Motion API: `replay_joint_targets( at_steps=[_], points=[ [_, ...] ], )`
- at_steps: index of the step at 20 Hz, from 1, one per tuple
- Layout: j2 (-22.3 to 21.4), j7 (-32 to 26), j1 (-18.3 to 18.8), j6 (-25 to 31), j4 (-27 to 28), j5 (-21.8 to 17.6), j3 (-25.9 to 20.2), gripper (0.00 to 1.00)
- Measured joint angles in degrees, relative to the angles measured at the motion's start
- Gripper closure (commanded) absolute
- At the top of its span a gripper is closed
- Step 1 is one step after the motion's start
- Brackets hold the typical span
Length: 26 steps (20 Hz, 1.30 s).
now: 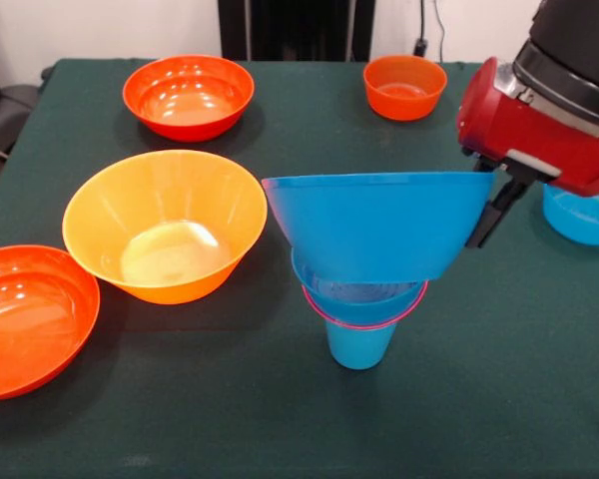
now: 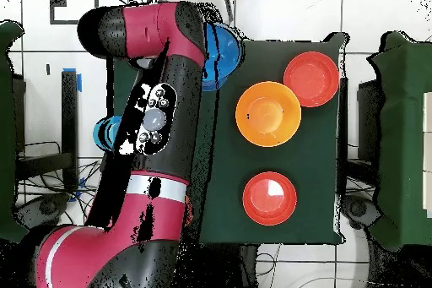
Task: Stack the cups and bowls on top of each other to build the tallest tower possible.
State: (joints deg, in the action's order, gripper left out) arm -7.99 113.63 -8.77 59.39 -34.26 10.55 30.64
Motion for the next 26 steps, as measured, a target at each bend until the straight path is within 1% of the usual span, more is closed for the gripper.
replay_joint_targets(
  at_steps=[5, 8, 9, 12, 13, 16, 18, 19, 20, 22, 24, 26],
  points=[
    [-0.24, 0.0, 0.04, 2.59, 1.13, 0.09, 0.05, 1.0],
    [-0.81, 0.0, 0.04, 5.29, 1.21, 0.09, 0.39, 1.0],
    [-1.23, 0.0, 0.07, 7.92, 1.54, 0.09, 0.81, 1.0],
    [-1.49, 0.0, 0.22, 12.16, 2.81, 0.11, 1.56, 1.0],
    [-1.43, 0.0, 0.38, 14.42, 3.84, 0.12, 1.99, 1.0],
    [-0.85, 0.0, 1.2, 21.4, 7.9, 0.41, 3.45, 1.0],
    [-0.12, 0.0, 2.08, 26.45, 11.56, 1.2, 4.86, 1.0],
    [0.51, 0.0, 2.75, 29.22, 14.0, 2.12, 5.86, 1.0],
    [1.46, 0.0, 3.78, 32.67, 17.32, 3.93, 7.44, 1.0],
    [2.37, 0.0, 4.81, 35.18, 20.21, 6.06, 9.08, 1.0],
    [3.74, 0.0, 6.36, 38.09, 23.98, 9.93, 11.91, 1.0],
    [5.41, 0.0, 8.42, 40.14, 28.0, 16.1, 16.4, 1.0]
  ],
)
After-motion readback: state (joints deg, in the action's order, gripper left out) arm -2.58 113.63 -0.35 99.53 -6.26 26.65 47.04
